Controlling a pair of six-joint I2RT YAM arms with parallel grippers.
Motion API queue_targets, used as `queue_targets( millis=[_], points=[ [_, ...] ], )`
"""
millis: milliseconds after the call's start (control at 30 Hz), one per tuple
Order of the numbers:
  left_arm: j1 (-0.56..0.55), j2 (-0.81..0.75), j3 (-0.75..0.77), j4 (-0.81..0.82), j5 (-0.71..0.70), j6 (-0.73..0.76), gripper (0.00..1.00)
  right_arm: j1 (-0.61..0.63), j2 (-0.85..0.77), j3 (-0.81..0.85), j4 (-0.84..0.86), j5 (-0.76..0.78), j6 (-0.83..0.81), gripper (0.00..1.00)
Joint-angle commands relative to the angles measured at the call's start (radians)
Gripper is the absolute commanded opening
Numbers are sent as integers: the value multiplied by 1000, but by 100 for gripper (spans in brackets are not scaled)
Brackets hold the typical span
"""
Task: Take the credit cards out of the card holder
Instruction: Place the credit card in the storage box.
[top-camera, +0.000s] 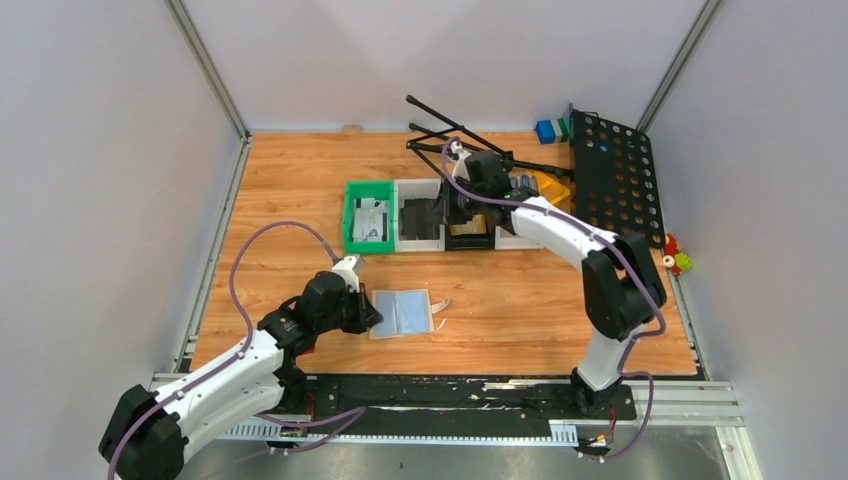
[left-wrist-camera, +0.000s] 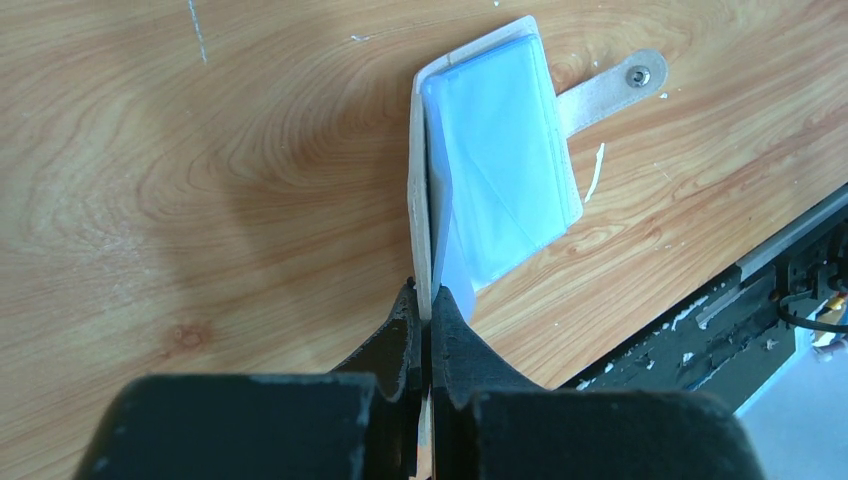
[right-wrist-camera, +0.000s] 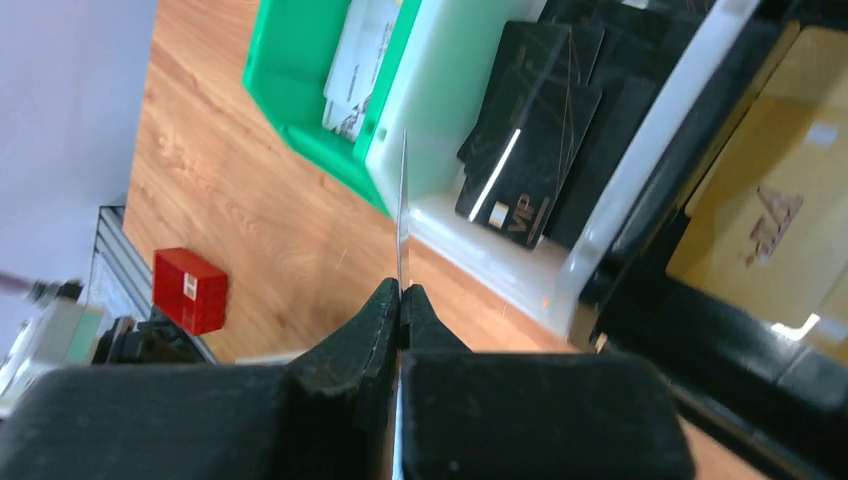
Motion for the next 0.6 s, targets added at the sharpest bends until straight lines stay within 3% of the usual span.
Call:
queue_targets(
  millis=[0,333,567],
  points=[
    [4,-4,48,-4,-8,35,0,-1,115,158,-26,20,-58,0],
    [3,7,49,12,3,32,0,-1,283,295,-55,43,-64,1],
    [4,9,51,17,8,25,0,1,265,306,-111,103,-94,27]
  ],
)
